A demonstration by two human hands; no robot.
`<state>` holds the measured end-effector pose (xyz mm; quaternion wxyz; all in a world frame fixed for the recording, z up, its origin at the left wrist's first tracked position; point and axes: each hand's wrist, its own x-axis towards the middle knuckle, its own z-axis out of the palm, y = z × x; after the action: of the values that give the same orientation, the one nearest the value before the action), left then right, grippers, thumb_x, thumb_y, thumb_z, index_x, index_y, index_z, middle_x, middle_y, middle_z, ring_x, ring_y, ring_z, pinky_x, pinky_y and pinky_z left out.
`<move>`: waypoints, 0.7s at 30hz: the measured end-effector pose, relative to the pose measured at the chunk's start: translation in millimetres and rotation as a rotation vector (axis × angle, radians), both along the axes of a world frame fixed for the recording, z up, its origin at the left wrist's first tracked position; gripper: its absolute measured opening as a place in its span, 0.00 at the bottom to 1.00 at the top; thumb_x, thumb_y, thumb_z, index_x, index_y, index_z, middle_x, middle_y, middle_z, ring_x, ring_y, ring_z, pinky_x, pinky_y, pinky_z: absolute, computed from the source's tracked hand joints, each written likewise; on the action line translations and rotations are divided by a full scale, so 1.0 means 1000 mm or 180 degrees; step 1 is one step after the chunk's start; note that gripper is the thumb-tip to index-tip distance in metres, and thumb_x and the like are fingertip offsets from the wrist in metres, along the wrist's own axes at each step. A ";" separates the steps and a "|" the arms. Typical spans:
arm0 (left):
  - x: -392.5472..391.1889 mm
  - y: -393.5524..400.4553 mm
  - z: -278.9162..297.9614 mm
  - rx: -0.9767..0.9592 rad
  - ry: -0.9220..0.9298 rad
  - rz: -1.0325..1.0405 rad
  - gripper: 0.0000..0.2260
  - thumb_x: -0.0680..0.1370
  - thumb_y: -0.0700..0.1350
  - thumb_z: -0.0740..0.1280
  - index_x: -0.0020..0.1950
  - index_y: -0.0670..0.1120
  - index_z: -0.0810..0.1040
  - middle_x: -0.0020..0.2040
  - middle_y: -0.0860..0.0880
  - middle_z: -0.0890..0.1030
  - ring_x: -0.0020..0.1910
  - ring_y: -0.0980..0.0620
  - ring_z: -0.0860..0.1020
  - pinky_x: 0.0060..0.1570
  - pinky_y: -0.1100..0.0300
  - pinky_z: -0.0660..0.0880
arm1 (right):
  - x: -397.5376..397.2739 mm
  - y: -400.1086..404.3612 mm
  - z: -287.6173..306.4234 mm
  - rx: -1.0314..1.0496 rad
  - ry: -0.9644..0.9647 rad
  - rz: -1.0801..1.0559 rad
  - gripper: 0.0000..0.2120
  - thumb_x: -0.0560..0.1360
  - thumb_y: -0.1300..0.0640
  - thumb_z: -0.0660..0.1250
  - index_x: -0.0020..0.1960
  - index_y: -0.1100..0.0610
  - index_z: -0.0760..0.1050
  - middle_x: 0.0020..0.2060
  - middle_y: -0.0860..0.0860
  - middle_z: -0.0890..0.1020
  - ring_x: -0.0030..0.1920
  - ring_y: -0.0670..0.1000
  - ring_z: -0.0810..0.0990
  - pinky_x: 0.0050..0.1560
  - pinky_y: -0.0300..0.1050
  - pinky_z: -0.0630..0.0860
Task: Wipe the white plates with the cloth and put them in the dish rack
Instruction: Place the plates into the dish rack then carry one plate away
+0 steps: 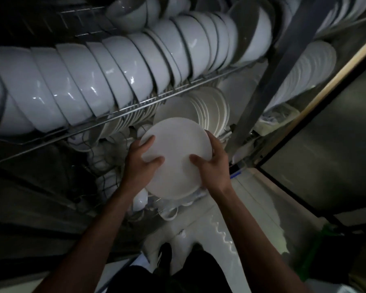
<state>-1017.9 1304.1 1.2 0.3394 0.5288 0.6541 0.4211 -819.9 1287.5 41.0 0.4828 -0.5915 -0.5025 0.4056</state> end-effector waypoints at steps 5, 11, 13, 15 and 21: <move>-0.009 0.013 0.000 -0.0073 0.0084 0.0346 0.29 0.74 0.40 0.75 0.74 0.48 0.73 0.74 0.45 0.67 0.73 0.48 0.67 0.72 0.54 0.65 | -0.016 0.034 -0.003 0.0076 0.0156 0.0306 0.34 0.71 0.65 0.71 0.73 0.43 0.71 0.59 0.29 0.77 0.60 0.36 0.76 0.55 0.37 0.78; 0.007 0.022 0.006 -0.0006 0.0458 0.0624 0.22 0.77 0.39 0.73 0.71 0.42 0.76 0.75 0.40 0.67 0.74 0.43 0.67 0.73 0.51 0.64 | -0.024 0.063 0.003 0.0334 0.0243 0.0573 0.33 0.70 0.71 0.68 0.71 0.49 0.73 0.64 0.43 0.79 0.64 0.41 0.76 0.62 0.40 0.77; 0.016 0.018 0.003 0.0169 0.0861 0.0692 0.17 0.78 0.42 0.71 0.67 0.43 0.80 0.75 0.40 0.68 0.73 0.40 0.67 0.72 0.46 0.66 | -0.024 0.069 0.006 0.0385 0.0276 0.0648 0.34 0.70 0.73 0.67 0.73 0.51 0.73 0.64 0.42 0.79 0.61 0.35 0.75 0.60 0.32 0.75; 0.025 0.009 -0.003 0.0330 0.1210 0.0779 0.16 0.76 0.46 0.69 0.63 0.46 0.83 0.71 0.42 0.73 0.70 0.40 0.70 0.70 0.42 0.68 | -0.025 0.075 0.006 0.0452 0.0255 0.0675 0.35 0.70 0.74 0.67 0.73 0.53 0.73 0.65 0.45 0.78 0.61 0.36 0.75 0.60 0.30 0.74; 0.046 -0.003 -0.016 0.0306 0.0750 0.0625 0.22 0.75 0.52 0.69 0.67 0.45 0.79 0.69 0.42 0.75 0.69 0.42 0.74 0.68 0.42 0.71 | -0.031 0.087 0.007 0.0611 0.0029 0.0902 0.35 0.71 0.75 0.63 0.74 0.52 0.71 0.66 0.53 0.77 0.67 0.50 0.75 0.69 0.51 0.74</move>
<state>-971.9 1301.4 -14.7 0.1917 0.5237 0.7171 0.4182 -851.2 1374.3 48.4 0.4773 -0.4641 -0.6151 0.4224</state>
